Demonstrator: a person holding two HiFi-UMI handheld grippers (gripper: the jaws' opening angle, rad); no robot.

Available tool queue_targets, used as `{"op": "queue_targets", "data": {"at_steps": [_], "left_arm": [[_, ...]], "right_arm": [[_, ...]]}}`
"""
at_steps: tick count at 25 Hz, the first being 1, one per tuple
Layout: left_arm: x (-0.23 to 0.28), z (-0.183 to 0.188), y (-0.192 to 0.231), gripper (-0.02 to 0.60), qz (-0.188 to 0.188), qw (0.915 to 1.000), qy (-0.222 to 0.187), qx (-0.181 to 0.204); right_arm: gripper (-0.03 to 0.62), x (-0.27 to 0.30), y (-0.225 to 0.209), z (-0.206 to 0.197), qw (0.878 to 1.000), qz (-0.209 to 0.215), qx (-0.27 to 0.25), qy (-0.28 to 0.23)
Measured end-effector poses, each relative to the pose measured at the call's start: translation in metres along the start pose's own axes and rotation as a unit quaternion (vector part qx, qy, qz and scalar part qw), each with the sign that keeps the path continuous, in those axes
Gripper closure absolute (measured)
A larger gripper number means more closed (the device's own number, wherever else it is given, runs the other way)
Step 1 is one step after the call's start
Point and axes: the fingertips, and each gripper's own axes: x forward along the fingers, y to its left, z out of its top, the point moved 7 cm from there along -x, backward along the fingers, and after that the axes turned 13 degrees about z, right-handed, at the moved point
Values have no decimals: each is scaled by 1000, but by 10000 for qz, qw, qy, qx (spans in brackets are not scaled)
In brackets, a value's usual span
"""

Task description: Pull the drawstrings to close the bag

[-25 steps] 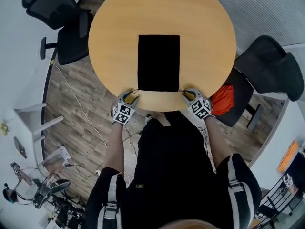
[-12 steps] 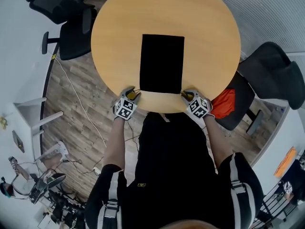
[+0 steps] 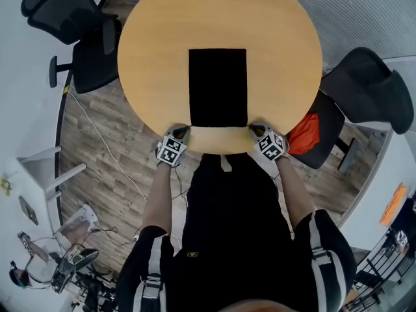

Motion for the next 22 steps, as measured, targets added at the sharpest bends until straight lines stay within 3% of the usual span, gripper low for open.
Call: {"op": "queue_targets", "data": {"at_steps": [6,13,18,22], "left_arm": [[-5,4,9,563,-259,9993,-257,-18],[-42,37,25,563,44,9958,-915,-11],[-74,72,30,563,214,9879,-1477,416],[-107,113,41,563,487,9740,-2115,650]], "right_arm": [[530,-15,6,16,9984,-395,273,-304],[533,-50,12,57,9929,-876,133,-797],[533,-87,14,90,9827,-1432,-113,-1165],[533,-119,10,111,9683,-1967,-305,-1511]]}}
